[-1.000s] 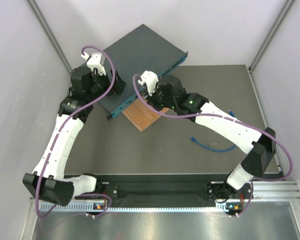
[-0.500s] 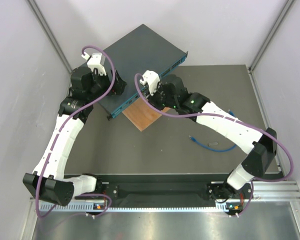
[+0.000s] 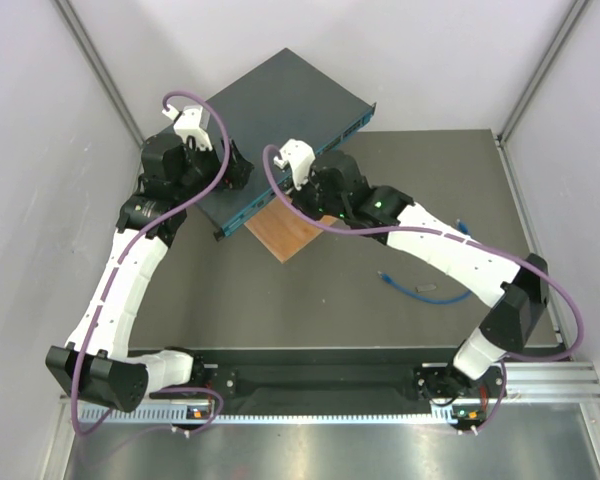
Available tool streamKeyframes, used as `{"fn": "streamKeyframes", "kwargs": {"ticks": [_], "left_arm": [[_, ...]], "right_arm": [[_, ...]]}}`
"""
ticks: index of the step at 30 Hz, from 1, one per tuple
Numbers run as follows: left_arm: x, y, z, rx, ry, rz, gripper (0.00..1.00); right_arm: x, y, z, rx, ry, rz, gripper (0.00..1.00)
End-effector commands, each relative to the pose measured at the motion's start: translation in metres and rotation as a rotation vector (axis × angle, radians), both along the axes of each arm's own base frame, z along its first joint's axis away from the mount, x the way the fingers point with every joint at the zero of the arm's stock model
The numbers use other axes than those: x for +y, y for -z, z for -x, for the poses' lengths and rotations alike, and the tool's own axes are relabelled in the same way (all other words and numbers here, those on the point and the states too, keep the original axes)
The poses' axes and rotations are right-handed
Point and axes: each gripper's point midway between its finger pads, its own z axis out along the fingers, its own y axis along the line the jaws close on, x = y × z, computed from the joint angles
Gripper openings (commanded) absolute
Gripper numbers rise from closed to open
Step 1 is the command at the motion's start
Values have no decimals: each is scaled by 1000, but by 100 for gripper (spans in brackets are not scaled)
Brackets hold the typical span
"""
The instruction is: Insert the plug into the switch port
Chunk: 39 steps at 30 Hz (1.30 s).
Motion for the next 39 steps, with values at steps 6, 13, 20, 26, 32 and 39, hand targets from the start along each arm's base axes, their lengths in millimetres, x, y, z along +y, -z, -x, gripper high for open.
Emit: {"fn": "streamKeyframes", "kwargs": {"ticks": [6, 13, 20, 26, 32, 39], "left_arm": [[-3, 15, 8, 54, 19, 7, 84], [-5, 16, 6, 60, 21, 19, 84], [-5, 15, 5, 61, 22, 21, 84], [-6, 16, 4, 62, 22, 21, 85], [-5, 18, 4, 68, 20, 16, 84], [-5, 21, 5, 75, 22, 17, 85]], "right_arm": [[7, -30, -17, -93, 105, -49, 0], [21, -38, -11, -88, 71, -82, 0], [36, -56, -16, -90, 63, -126, 0], [46, -56, -21, -83, 56, -138, 0], [34, -59, -8, -83, 10, -118, 27], [-4, -32, 18, -23, -67, -42, 54]]}}
